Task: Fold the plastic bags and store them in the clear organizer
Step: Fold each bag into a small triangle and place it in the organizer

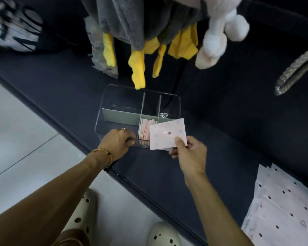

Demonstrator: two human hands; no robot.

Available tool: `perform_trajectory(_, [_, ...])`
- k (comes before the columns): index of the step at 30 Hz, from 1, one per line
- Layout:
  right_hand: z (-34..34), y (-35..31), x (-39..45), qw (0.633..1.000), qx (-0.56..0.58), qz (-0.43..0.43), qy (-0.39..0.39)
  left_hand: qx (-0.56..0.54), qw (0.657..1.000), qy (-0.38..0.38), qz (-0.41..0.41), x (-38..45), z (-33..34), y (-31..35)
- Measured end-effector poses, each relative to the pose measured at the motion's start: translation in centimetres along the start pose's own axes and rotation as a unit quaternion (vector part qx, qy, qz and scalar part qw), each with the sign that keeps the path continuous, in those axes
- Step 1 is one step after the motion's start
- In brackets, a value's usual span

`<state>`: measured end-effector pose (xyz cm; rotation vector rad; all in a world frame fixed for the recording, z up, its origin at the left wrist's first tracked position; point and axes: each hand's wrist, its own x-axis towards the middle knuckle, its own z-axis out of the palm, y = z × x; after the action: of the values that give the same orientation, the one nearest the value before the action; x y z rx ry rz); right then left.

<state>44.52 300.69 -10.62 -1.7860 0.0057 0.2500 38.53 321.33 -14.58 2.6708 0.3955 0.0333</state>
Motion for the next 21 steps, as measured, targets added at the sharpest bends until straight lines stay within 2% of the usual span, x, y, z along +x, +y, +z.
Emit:
perform_trajectory(5, [2.1, -1.9, 1.2, 0.999, -0.013, -0.041, 0.032, -0.023, 1.000, -0.006, 0.015, -2.4, -0.1, -1.0])
perform_trajectory(8, [4.1, -2.9, 2.1, 0.991, -0.074, -0.088, 0.061, -0.038, 0.999, -0.012, 0.005, -4.0, -0.1, -1.0])
perform_trajectory(12, [7.1, -3.7, 2.8, 0.937, -0.234, -0.231, 0.117, -0.051, 0.999, 0.004, -0.008, -5.1, 0.3, -0.6])
perform_trajectory(14, [8.6, -3.3, 2.9, 0.915, -0.308, -0.246, 0.081, -0.051, 0.998, 0.017, -0.017, -5.5, 0.4, -0.4])
perform_trajectory(16, [10.1, -2.6, 3.1, 0.916, -0.349, -0.198, -0.017, -0.051, 0.997, 0.040, -0.028, -5.7, 0.6, 0.0])
perform_trajectory(18, [10.8, -2.1, 3.4, 0.928, -0.333, -0.113, -0.122, -0.050, 0.997, 0.051, -0.035, -5.8, 1.0, 0.7])
perform_trajectory(21, [10.3, -1.6, 3.7, 0.939, -0.299, -0.051, -0.162, -0.055, 0.997, 0.036, -0.046, -5.7, 1.4, 1.5])
